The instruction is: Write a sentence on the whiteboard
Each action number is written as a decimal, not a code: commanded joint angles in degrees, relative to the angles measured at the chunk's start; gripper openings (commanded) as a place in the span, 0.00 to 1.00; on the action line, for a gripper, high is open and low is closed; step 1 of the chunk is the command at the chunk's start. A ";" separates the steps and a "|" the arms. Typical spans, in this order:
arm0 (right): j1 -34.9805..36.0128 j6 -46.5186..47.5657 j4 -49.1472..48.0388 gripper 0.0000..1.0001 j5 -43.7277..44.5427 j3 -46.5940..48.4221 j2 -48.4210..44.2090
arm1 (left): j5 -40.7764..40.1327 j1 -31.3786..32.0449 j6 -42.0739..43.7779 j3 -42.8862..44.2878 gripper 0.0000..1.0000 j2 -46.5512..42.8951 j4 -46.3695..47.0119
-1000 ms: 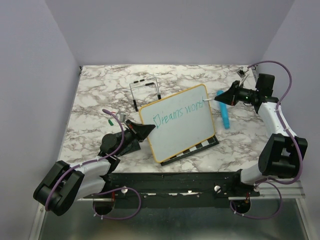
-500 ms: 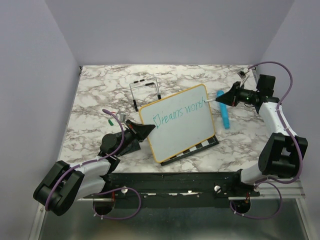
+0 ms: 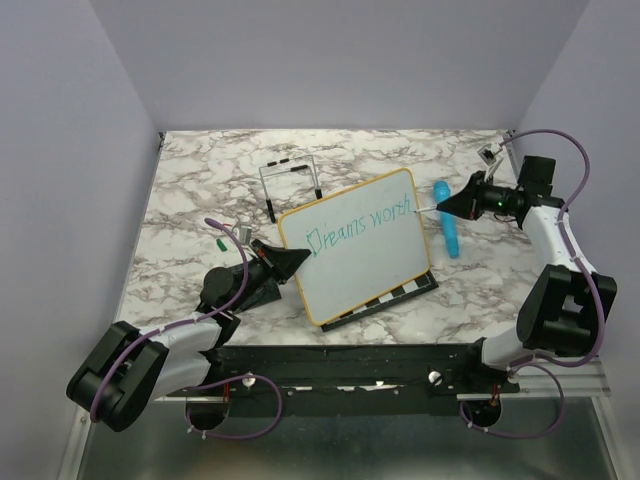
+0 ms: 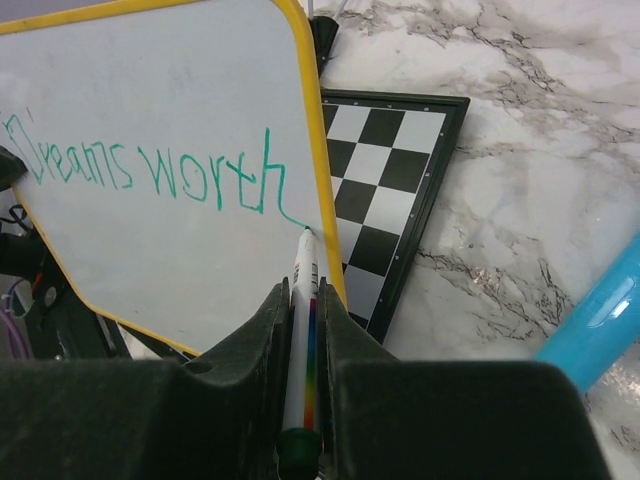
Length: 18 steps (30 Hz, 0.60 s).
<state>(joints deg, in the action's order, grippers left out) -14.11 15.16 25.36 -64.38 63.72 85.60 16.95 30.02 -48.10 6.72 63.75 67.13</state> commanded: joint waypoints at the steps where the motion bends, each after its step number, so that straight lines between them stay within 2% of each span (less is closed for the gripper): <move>1: -1.01 1.28 1.09 0.01 0.14 1.31 -1.14 | 3.00 0.39 6.88 -0.04 0.00 0.59 -4.38; 7: -1.10 -3.28 -0.66 0.01 -6.80 3.51 -2.89 | 2.83 0.39 6.79 -0.04 0.00 0.50 -4.55; 14: -0.13 -4.26 -2.33 0.01 -12.26 -1.40 -7.90 | 2.56 0.39 6.35 0.05 0.00 1.20 -3.68; 18: 3.72 -2.59 -2.43 0.01 -12.09 -4.48 -11.33 | 2.30 0.39 5.73 0.05 0.00 1.38 -3.32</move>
<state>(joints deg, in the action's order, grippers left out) -13.69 11.64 23.70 -73.36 61.89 76.95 16.99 30.02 -48.01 6.74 63.86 67.31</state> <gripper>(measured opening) 0.200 0.074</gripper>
